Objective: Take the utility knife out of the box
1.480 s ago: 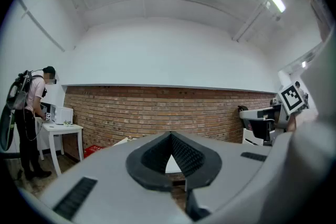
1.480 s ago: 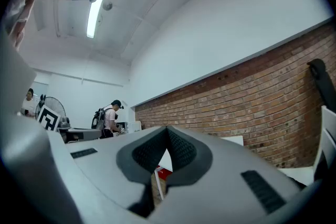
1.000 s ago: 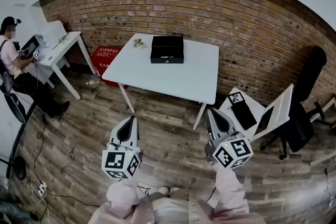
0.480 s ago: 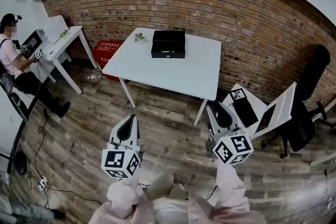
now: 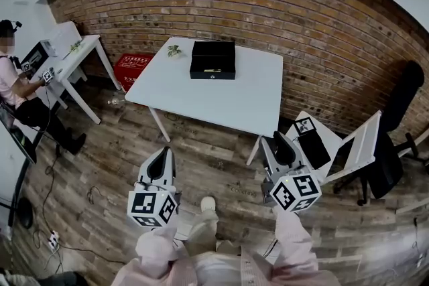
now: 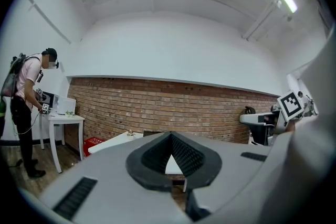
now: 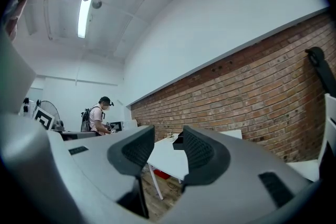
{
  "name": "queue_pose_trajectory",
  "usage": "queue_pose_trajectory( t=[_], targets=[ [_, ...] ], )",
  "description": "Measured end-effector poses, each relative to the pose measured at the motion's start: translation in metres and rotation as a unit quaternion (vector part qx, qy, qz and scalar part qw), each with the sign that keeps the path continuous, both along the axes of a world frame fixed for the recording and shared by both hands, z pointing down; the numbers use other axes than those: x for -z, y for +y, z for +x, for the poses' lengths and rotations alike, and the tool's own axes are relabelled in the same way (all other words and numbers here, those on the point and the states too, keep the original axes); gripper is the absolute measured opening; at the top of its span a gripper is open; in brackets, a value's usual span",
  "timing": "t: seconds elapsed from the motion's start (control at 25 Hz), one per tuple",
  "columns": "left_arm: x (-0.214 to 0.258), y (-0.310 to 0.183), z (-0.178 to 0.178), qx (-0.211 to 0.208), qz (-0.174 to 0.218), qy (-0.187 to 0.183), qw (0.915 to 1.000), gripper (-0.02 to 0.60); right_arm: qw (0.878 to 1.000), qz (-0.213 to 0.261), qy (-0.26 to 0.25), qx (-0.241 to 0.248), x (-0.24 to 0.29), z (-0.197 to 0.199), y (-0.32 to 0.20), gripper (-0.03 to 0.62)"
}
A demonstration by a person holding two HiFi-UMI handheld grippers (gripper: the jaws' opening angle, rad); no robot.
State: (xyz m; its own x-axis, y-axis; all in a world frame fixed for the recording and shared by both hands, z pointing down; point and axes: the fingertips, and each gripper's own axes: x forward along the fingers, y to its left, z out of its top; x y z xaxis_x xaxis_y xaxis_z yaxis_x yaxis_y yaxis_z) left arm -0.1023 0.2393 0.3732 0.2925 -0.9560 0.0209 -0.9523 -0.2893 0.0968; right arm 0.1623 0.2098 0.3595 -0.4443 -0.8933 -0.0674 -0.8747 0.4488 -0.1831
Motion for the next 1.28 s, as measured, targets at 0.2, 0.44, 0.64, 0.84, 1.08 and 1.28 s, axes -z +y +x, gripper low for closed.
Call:
queue_pose_trajectory(
  t=[0.2,0.44,0.64,0.84,1.08,1.28],
  targets=[
    [0.000,-0.051,-0.006,-0.006,-0.003,0.001,1.0000,-0.008,1.000,-0.010,0.003,-0.005,-0.006,-0.006,-0.047,0.152],
    [0.002,-0.110,-0.017,-0.011,-0.010,0.004,0.9999,-0.008,1.000,-0.026,0.001,-0.008,-0.009,-0.016,-0.105,0.152],
    [-0.004,-0.154,-0.030,-0.011,-0.018,0.007,0.9997,-0.008,0.999,-0.036,-0.005,-0.011,-0.014,-0.027,-0.147,0.152],
    [-0.005,-0.198,-0.040,-0.011,-0.022,0.014,0.9996,-0.008,0.999,-0.040,0.001,-0.017,-0.016,-0.034,-0.187,0.152],
    [-0.010,-0.240,-0.042,-0.021,-0.025,0.014,0.9994,-0.008,0.999,-0.044,0.002,-0.013,-0.020,-0.040,-0.225,0.152],
    [-0.018,-0.262,-0.038,-0.032,-0.034,0.010,0.9988,-0.008,0.999,-0.046,0.011,-0.001,-0.024,-0.047,-0.249,0.152]
  ],
)
